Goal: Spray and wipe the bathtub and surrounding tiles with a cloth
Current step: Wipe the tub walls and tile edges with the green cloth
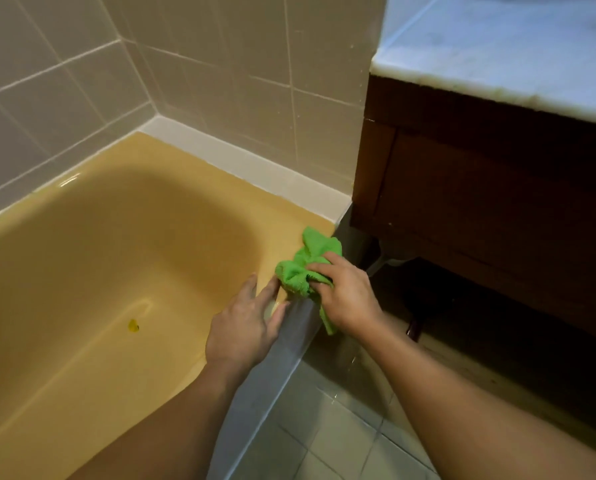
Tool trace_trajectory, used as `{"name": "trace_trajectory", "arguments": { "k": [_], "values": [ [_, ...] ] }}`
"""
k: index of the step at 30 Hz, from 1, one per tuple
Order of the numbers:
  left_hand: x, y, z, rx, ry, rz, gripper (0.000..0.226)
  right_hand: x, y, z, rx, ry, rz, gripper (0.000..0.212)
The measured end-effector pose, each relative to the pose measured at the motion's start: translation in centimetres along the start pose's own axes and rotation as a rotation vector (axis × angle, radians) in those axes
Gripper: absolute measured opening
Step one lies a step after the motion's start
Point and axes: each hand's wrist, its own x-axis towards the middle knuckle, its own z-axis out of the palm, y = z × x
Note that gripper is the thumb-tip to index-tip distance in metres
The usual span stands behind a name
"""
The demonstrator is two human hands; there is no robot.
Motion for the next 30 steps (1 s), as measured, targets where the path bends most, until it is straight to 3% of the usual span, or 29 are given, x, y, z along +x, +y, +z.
{"name": "trace_trajectory", "arguments": {
  "k": [4, 9, 11, 15, 18, 21, 24, 30],
  "values": [
    [-3.9, -1.0, 0.2, -0.010, 0.012, -0.001, 0.058, -4.6, -2.2, -2.3, 0.107, 0.044, 0.078, 0.033],
    [-10.5, -5.5, -5.2, -0.149, -0.272, -0.144, 0.058, -12.8, -7.5, -6.6, 0.206, 0.055, 0.060, 0.029],
    [-12.8, -4.7, -9.4, -0.318, -0.320, -0.197, 0.049, -16.2, -10.2, -9.0, 0.228, 0.058, 0.084, 0.030],
    [-18.0, 0.8, -19.7, -0.841, -0.198, -0.095, 0.056, -23.0, -15.2, -14.3, 0.298, 0.069, 0.107, 0.032],
    [-21.9, 5.0, -26.5, -1.045, -0.153, 0.032, 0.064, -27.5, -18.6, -18.3, 0.338, 0.055, 0.105, 0.039],
    [-24.9, 8.2, -32.0, -1.088, -0.155, 0.065, 0.062, -31.2, -21.5, -22.1, 0.365, 0.044, 0.099, 0.050],
    [-27.0, 10.3, -35.8, -1.123, -0.140, 0.079, 0.048, -34.1, -22.4, -24.7, 0.407, 0.041, 0.138, 0.048],
    [-29.1, 13.6, -38.5, -1.119, -0.129, 0.124, 0.038, -37.3, -21.6, -28.1, 0.459, 0.043, 0.138, 0.055]
  ]
}}
